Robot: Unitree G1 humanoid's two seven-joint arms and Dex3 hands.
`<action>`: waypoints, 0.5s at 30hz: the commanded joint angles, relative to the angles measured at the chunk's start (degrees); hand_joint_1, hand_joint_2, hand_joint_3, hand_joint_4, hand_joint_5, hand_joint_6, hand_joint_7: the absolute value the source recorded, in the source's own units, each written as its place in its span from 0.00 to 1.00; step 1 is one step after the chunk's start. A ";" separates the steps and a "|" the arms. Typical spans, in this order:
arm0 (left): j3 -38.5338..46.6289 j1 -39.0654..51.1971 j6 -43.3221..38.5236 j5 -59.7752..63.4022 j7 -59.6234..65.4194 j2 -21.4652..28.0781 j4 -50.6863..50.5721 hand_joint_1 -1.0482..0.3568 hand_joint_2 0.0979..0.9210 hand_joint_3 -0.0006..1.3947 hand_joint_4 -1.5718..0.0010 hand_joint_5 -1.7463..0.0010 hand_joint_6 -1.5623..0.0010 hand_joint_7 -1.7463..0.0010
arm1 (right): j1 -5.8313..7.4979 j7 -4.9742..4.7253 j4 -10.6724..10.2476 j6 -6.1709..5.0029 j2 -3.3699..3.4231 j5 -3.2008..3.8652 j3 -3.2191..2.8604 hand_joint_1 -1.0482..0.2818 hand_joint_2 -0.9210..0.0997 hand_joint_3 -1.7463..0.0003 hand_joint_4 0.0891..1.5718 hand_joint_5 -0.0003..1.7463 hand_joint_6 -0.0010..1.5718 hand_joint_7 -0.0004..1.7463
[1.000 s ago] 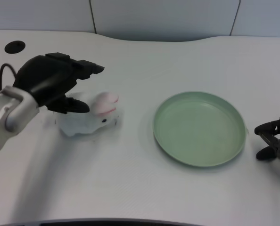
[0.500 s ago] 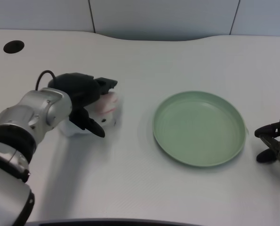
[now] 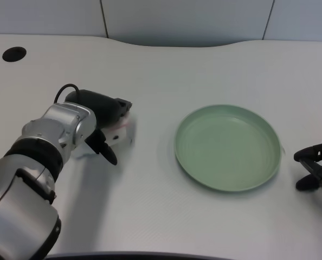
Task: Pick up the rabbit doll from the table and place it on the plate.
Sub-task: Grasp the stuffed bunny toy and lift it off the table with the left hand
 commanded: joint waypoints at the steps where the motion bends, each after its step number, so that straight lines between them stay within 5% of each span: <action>1: -1.35 -0.84 0.54 1.37 3.26 0.84 0.80 0.00 0.95 0.01 1.00 1.00 1.00 1.00 | 1.03 -0.10 -0.74 0.33 -0.70 0.69 -0.70 0.19 0.00 0.97 0.58 0.57 0.55 0.52; 8: -0.52 -0.90 0.47 0.20 3.17 1.52 0.95 0.00 0.97 0.01 1.00 1.00 1.00 1.00 | 1.06 -0.31 -0.81 0.15 -1.05 -0.08 -0.23 0.18 0.00 0.95 0.57 0.58 0.54 0.53; 15: 1.81 -0.14 0.47 -2.45 3.28 2.61 0.89 0.00 0.96 0.01 1.00 1.00 1.00 1.00 | 1.33 -0.18 -1.37 0.34 -0.83 0.27 -0.45 0.18 0.00 0.96 0.58 0.58 0.54 0.53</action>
